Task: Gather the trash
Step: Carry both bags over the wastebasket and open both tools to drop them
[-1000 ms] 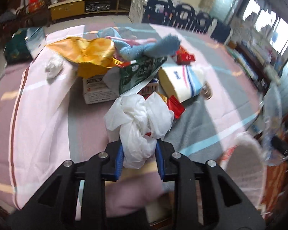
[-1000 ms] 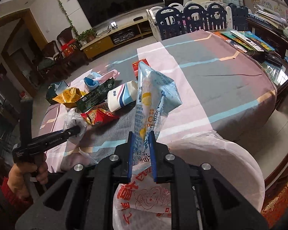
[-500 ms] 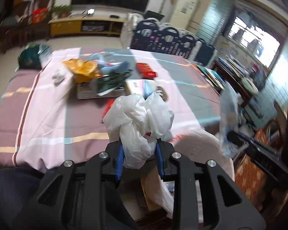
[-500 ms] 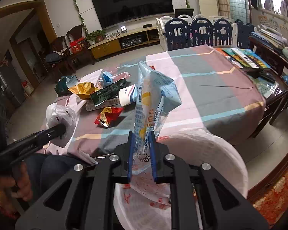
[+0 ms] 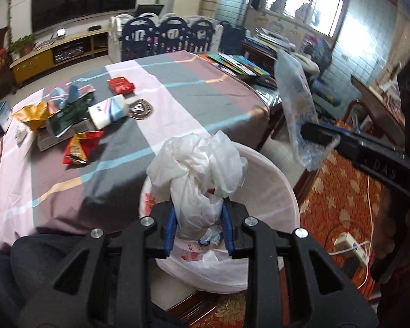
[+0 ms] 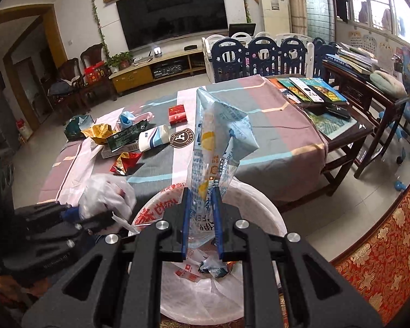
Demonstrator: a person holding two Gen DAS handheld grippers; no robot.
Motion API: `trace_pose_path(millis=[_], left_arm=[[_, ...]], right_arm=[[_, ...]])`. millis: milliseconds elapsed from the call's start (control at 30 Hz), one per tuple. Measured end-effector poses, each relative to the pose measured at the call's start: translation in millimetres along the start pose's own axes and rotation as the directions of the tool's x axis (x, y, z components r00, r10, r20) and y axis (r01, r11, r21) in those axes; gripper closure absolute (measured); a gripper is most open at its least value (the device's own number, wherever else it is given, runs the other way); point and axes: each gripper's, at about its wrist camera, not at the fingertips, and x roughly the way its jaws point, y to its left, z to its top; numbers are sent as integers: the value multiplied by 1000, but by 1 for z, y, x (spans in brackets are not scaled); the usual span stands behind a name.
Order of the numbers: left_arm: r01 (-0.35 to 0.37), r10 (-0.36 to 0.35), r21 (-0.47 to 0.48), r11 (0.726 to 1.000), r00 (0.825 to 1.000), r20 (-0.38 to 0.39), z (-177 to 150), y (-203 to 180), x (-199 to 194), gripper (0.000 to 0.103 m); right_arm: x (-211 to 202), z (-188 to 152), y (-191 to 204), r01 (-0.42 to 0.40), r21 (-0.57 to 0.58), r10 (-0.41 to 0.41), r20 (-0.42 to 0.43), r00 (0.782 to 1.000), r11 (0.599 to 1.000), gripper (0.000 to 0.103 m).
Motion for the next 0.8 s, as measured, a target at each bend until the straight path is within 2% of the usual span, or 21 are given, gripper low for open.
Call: trace_pose_path(millis=[133, 167, 200, 267, 367, 467, 533, 600, 800], left_arm=[[30, -27, 54, 998, 998, -61, -8, -20, 20, 71], [34, -28, 69, 997, 996, -83, -10, -24, 25, 61], [27, -19, 78, 997, 995, -100, -12, -27, 30, 40], [-6, 14, 76, 997, 995, -103, -15, -27, 33, 24], [-40, 43, 34, 999, 995, -92, -15, -16, 30, 24], [-101, 99, -41, 994, 994, -51, -12, -1, 18, 20], [-130, 129, -96, 987, 992, -15, -11, 11, 8, 18], [-167, 171, -139, 976, 985, 14, -10, 18, -1, 14], [-217, 236, -235, 948, 970, 59, -10, 40, -19, 11]], right_arm=[[-6, -4, -7, -6, 15, 6, 14, 1000, 1000, 87], [-6, -4, -9, -6, 19, 6, 15, 1000, 1000, 87], [-6, -5, -11, -7, 24, 7, 11, 1000, 1000, 87], [-4, -7, -15, -7, 36, 7, -6, 1000, 999, 87], [10, -13, -16, 2, 34, 1, -93, 996, 999, 87], [20, -21, -15, 12, 38, -6, -149, 989, 999, 77], [24, -23, -14, 9, 49, -1, -165, 986, 999, 56], [24, -23, -14, 28, 62, -17, -165, 986, 998, 41], [15, -11, -14, 32, 106, -18, -135, 991, 994, 36]])
